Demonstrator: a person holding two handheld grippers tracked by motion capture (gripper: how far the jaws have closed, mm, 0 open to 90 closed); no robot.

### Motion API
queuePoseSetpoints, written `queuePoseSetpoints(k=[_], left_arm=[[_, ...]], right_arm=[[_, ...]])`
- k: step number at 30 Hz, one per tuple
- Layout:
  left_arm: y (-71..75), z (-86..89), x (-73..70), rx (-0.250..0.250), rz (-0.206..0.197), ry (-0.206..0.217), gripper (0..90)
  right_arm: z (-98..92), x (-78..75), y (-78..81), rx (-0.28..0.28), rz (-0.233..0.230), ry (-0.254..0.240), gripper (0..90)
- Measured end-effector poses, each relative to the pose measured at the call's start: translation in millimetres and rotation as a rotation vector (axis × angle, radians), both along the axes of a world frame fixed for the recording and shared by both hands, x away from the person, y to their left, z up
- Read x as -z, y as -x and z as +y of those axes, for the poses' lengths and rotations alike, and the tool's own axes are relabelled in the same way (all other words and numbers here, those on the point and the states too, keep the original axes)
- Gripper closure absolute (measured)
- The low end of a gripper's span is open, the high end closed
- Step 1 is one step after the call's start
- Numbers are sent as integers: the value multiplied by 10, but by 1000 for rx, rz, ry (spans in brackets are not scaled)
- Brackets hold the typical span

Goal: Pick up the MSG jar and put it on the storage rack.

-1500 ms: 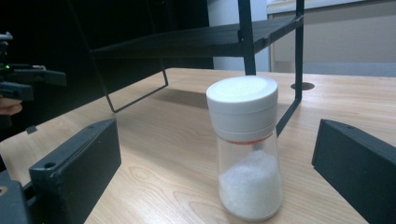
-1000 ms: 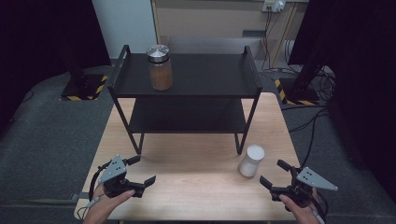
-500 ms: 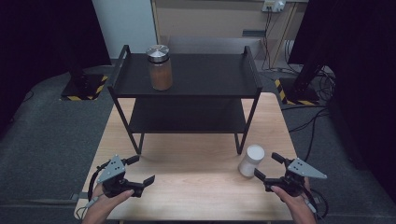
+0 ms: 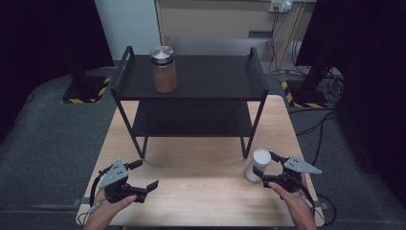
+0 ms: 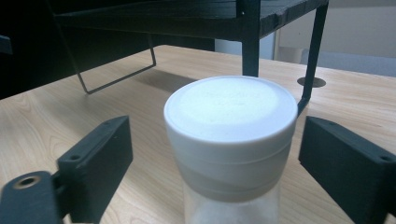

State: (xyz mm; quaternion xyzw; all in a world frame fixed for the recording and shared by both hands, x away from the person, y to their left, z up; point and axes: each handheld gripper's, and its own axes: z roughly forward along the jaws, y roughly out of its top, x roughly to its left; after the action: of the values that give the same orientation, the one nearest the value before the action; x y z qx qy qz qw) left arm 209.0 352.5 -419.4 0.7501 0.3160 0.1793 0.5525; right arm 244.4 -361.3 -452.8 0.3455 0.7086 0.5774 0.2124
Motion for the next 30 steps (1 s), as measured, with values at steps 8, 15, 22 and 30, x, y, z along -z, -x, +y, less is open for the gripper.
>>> queuePoseSetpoints(k=[8,15,22,30], left_arm=[[-2,5,0,1,1,0,30],[-5,-8,0,3,3,-5,30],[3,3,-8,0,0,1,30],[-7,-12,1,6,4,0,30]], right_arm=[[63,77,-68,-2,-16,14,249],[77,115,-49,23,-31,5,336],[70,101,6,42,-24,-8,341],[12,56,103,15,-49,-94,341]])
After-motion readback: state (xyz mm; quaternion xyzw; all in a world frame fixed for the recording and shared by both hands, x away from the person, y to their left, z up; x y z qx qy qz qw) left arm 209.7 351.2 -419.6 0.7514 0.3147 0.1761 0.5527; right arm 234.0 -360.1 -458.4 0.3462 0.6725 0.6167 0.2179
